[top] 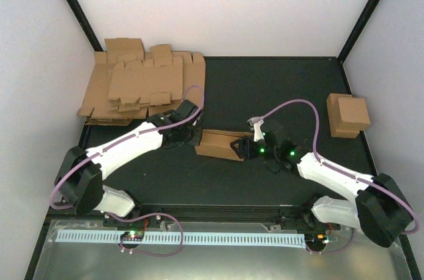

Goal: Fold the paper box

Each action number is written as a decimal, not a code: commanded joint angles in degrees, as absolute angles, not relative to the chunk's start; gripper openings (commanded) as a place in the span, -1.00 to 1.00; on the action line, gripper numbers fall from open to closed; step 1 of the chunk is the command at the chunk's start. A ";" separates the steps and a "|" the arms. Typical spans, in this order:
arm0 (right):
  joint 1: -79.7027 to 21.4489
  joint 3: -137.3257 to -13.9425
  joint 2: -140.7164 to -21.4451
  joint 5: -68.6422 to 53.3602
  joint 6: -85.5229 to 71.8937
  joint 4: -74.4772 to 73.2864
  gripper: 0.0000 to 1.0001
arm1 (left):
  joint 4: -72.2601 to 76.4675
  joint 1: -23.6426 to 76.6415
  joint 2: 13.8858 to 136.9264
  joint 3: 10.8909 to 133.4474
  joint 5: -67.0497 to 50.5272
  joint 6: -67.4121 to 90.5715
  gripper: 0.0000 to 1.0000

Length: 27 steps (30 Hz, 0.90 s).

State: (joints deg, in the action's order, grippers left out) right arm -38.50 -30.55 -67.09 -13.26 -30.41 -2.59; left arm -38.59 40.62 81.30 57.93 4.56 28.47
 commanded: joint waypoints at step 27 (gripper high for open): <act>-35.58 -40.08 -59.97 -8.41 -14.70 -22.96 0.38 | -38.50 40.32 79.46 55.00 -0.25 27.15 -0.97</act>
